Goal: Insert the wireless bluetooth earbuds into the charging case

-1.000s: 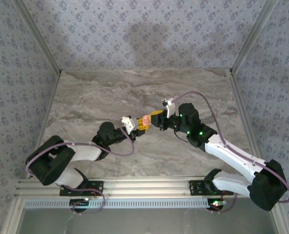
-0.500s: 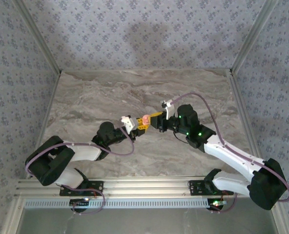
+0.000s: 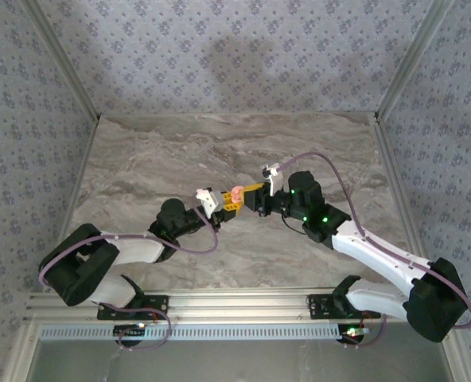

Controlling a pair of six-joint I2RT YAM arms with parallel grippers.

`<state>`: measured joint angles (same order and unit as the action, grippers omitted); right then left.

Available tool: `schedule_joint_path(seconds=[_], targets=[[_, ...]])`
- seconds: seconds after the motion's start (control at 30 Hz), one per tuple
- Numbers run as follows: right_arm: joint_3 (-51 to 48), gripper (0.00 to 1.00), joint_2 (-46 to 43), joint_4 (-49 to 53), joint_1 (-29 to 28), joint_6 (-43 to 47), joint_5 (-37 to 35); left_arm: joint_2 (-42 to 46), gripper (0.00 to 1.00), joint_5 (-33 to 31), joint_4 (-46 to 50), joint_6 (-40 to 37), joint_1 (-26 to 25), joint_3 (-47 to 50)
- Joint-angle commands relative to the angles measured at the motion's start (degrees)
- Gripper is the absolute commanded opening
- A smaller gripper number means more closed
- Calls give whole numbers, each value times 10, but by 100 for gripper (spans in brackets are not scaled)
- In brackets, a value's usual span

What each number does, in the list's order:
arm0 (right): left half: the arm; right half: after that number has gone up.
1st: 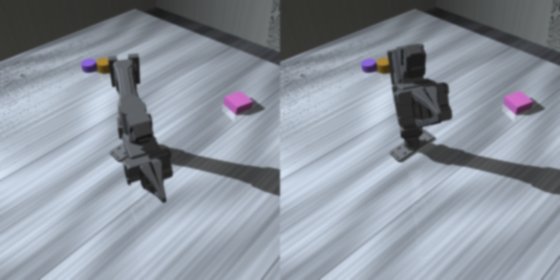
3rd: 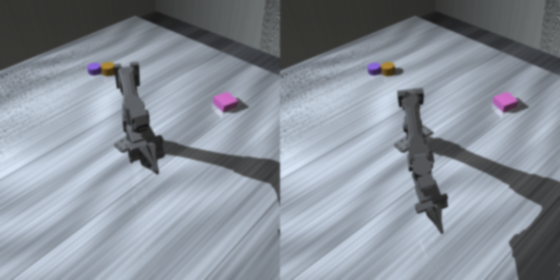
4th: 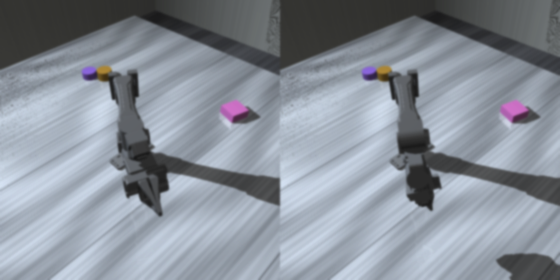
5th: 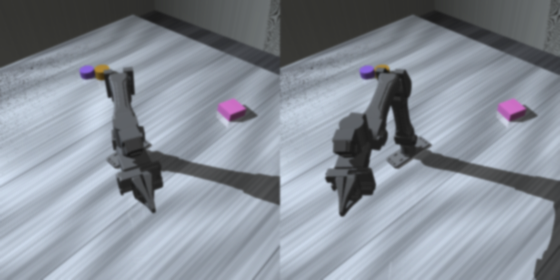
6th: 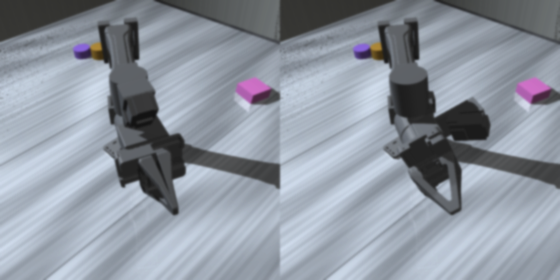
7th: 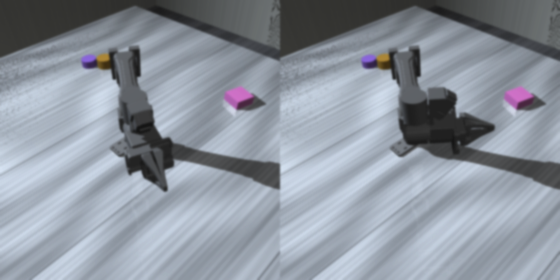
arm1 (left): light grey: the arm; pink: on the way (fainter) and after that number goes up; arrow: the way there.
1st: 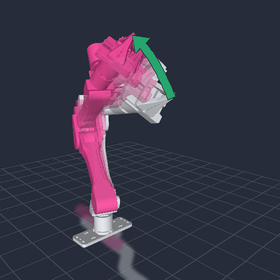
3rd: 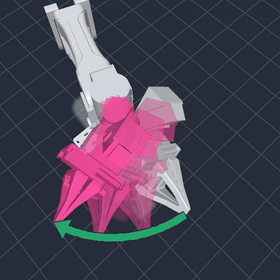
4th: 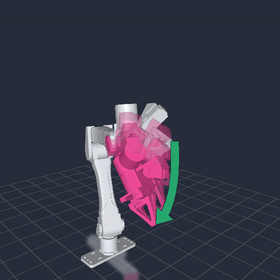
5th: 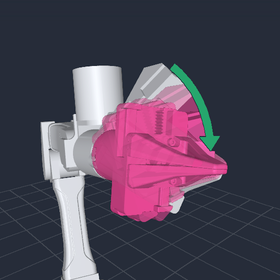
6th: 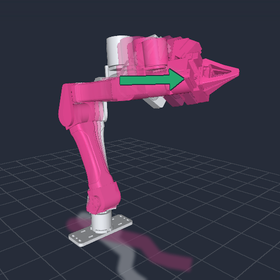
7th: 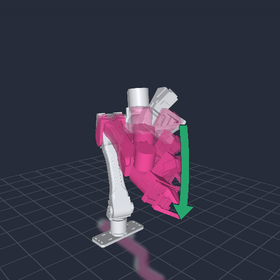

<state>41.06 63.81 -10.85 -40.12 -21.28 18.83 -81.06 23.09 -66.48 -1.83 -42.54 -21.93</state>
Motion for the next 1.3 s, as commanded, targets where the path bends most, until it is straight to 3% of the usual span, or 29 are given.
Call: schedule_joint_path(seconds=[0.0, 1.27], targets=[[-10, 22, 3, 5, -5, 15, 18, 14, 14, -3, -26, 7, -4, -15], [7, 26, -8, 76, 26, 73, 81, 33, 14, 56, -6, 12, -4, -22]])
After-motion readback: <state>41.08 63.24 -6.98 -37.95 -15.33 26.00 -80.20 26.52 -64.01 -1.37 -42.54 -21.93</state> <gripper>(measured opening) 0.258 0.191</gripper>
